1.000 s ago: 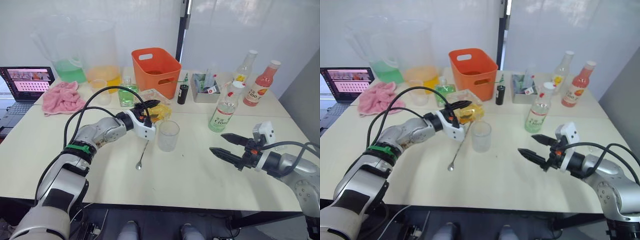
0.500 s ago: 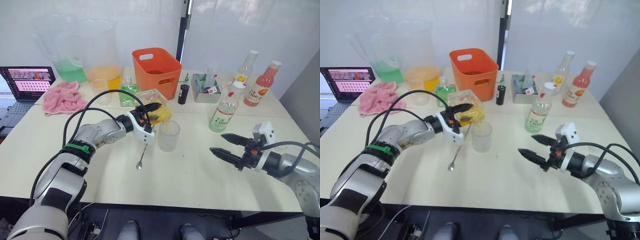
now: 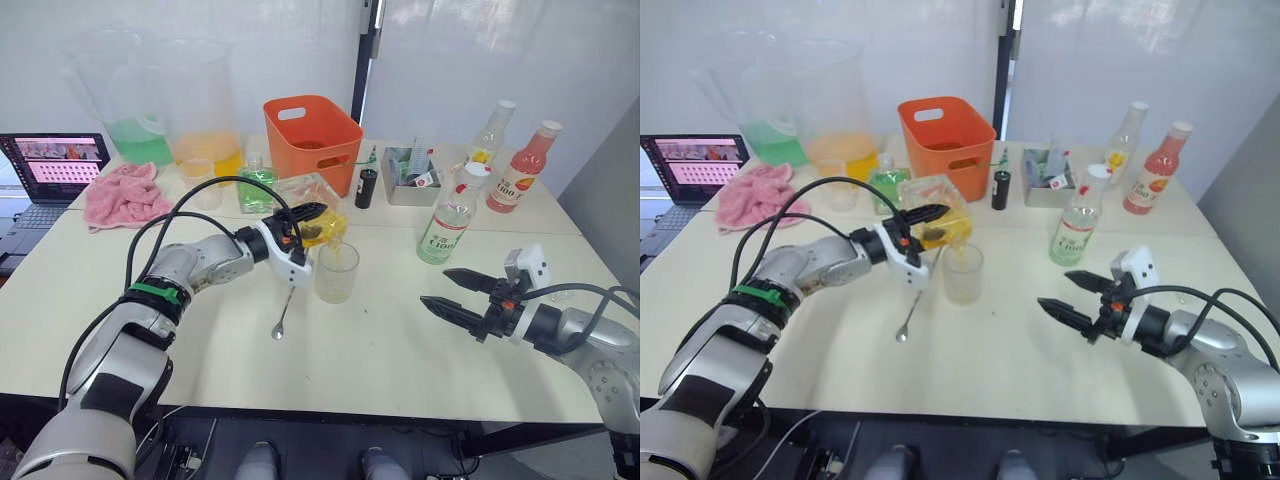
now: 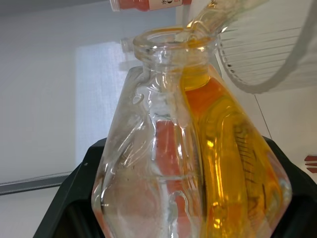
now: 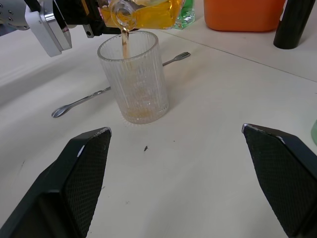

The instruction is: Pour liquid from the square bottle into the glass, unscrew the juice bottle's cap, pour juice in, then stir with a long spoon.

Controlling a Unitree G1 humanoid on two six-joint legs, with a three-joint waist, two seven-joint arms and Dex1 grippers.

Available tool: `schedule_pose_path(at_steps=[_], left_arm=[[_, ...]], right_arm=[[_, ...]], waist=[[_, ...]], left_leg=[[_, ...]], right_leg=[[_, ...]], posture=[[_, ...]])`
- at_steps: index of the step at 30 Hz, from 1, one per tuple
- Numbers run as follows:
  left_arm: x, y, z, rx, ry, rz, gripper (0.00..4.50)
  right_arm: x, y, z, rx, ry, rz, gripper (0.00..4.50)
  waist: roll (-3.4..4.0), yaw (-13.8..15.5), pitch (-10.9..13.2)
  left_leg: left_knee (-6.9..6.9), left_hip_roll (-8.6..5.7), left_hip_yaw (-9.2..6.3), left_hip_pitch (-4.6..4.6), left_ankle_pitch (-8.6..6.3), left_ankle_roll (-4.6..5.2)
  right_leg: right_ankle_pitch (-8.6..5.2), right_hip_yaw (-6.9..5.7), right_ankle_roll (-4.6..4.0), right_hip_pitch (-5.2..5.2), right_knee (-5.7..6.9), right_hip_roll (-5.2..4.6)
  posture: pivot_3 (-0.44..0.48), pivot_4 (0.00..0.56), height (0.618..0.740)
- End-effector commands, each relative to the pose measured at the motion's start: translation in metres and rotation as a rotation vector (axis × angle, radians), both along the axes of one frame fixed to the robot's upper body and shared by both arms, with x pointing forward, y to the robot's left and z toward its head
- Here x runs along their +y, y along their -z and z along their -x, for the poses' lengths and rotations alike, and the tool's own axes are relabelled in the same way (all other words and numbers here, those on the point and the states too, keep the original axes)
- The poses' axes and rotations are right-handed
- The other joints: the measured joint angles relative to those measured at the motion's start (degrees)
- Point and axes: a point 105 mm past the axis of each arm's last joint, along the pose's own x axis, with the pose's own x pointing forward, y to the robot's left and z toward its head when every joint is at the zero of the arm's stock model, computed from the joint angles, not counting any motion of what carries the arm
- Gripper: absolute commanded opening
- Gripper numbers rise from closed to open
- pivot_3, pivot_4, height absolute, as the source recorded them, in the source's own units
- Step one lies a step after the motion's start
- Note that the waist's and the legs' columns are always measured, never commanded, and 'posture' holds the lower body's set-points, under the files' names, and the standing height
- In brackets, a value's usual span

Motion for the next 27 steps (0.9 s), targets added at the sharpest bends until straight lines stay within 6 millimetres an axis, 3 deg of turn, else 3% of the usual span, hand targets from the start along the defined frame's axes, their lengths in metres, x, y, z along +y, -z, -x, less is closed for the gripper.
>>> schedule_pose_path(at_steps=[1, 27], left_arm=[[-0.0113, -0.0462, 0.0071, -0.137, 0.061, 0.086, 2.81], [-0.0131, -0.0473, 0.0121, -0.016, 0.064, 0.201, 2.81]], right_arm=[[0.0016, -0.0111, -0.0002, -0.054, -0.013, -0.002, 4.48], [0.0052, -0.0137, -0.0041, -0.053, -0.04, 0.01, 4.48]], waist=[[0.0, -0.01, 0.0], [0.0, -0.03, 0.0]], left_leg=[[0.0, 0.0, 0.0, 0.0, 0.0, 0.0], [0.0, 0.0, 0.0, 0.0, 0.01, -0.01]], right_leg=[[0.0, 0.0, 0.0, 0.0, 0.0, 0.0], [0.01, 0.0, -0.02, -0.01, 0.04, 0.0]], posture=[[0.0, 0.15, 0.725], [0.0, 0.15, 0.725]])
